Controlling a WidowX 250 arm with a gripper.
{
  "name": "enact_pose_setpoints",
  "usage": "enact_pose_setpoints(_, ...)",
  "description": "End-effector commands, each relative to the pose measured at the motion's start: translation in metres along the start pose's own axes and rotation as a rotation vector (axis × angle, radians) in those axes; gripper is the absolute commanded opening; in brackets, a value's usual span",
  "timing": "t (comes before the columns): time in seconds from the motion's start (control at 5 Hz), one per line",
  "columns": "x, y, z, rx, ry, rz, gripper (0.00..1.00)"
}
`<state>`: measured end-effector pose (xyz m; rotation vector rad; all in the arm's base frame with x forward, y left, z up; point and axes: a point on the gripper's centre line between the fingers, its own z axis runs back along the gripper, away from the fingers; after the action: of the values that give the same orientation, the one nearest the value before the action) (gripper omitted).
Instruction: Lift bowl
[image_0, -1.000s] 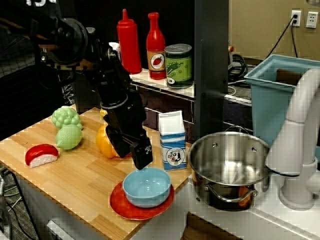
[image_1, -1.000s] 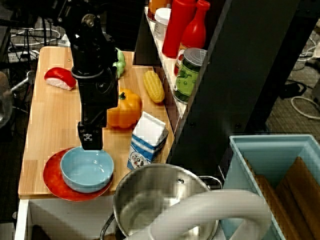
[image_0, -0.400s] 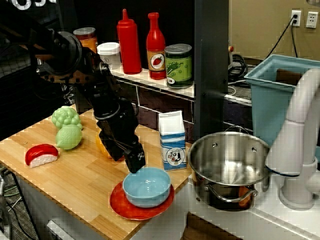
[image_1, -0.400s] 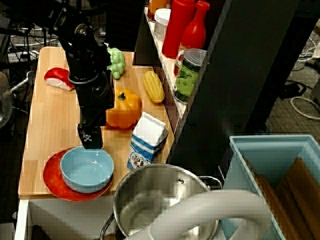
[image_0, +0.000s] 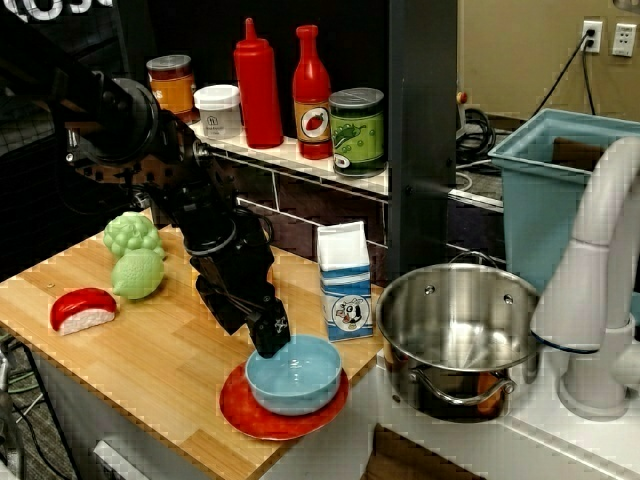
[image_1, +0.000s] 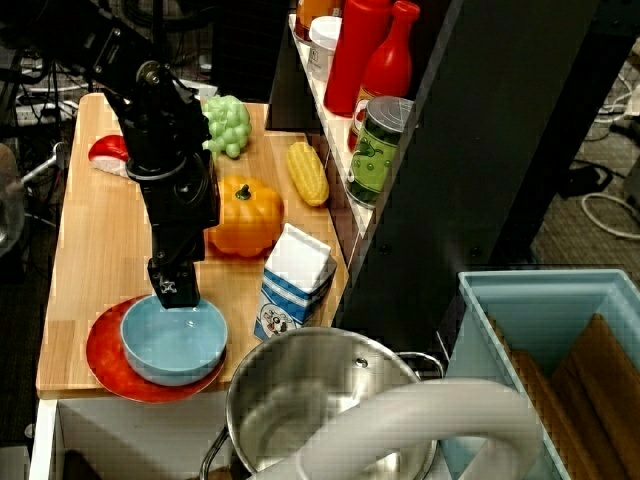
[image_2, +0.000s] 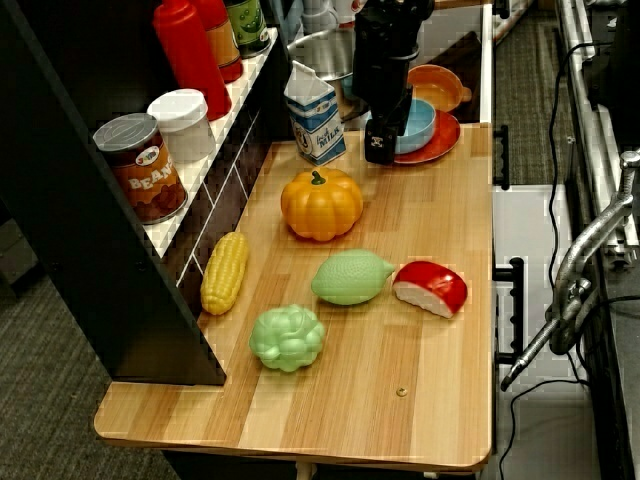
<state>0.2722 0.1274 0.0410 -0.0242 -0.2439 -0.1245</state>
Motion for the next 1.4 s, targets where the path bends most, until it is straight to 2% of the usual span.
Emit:
enact_pose_setpoints(0.0,-0.004,0.006,0.002,0.032,-0.031,-0.026,1.00)
enact_pose_setpoints(0.2,-0.005,0.007,-0.003,0.038,-0.030,-0.025,1.00)
enact_pose_setpoints(0.4,-0.004,0.009,-0.004,0.038,-0.042,-0.018,0.00)
enact_pose_setpoints(0.6,-0.005,0.012,-0.005,0.042,-0.029,-0.012,0.00)
enact_pose_setpoints(1.2,-0.006,0.018,0.004,0.037,-0.043,-0.003,0.00)
